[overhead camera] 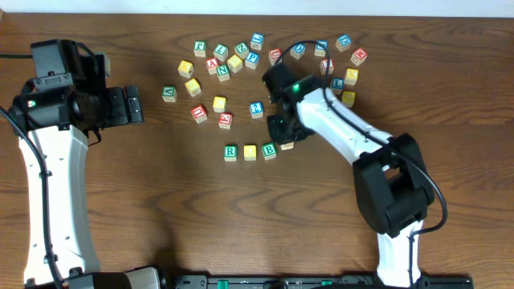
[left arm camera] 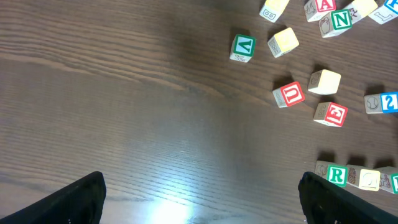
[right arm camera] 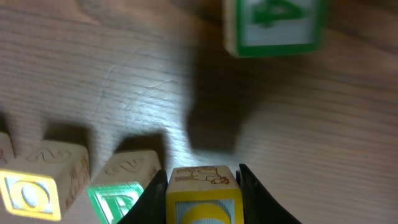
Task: Spell out ROBOT
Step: 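Carry the yellow block and place it right of the green B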
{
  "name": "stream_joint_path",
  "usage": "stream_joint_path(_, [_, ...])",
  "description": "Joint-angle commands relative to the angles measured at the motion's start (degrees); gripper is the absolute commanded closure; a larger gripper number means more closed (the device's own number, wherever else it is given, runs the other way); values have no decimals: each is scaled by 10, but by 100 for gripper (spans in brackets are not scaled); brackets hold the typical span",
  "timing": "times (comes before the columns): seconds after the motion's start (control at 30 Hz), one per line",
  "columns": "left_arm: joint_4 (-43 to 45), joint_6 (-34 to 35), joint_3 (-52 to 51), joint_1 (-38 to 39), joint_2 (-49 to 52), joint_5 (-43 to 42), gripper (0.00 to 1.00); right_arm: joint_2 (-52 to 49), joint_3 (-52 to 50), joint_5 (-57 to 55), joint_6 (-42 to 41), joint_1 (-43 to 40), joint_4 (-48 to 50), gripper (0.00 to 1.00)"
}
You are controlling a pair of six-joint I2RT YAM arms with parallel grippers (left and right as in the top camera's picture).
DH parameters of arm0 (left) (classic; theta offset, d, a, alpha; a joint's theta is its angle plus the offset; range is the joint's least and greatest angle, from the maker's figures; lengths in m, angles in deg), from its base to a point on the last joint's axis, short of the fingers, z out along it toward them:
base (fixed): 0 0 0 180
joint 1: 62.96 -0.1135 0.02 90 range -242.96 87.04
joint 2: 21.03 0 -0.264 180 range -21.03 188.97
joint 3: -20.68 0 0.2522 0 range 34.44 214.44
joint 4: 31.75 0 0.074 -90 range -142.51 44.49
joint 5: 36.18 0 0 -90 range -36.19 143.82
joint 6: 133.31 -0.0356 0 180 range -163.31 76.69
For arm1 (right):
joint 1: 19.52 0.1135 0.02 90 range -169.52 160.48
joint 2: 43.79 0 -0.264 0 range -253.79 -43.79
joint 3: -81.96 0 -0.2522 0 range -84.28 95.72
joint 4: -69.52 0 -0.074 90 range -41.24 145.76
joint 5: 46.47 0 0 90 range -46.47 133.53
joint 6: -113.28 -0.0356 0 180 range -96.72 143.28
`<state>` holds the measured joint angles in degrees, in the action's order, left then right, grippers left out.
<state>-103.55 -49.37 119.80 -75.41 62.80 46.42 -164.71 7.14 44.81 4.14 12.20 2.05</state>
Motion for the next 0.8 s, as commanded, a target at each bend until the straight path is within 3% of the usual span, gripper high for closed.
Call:
stream_joint_path(0.0, [0,-5,14,-1,-2,-1,2,-2,-30,-28,-41,17,23,93])
stream_joint_path(0.23, [0,-5,14,-1,-2,-1,2,-2,-53,-44,-57,19,47,92])
stream_joint_path(0.43, [0,-5,14,-1,-2,-1,2,-2,-53,-43,-57,19,44,70])
stream_joint_path(0.77, [0,-5,14,-1,-2,-1,3,16,-31,-20,-54,16,10,61])
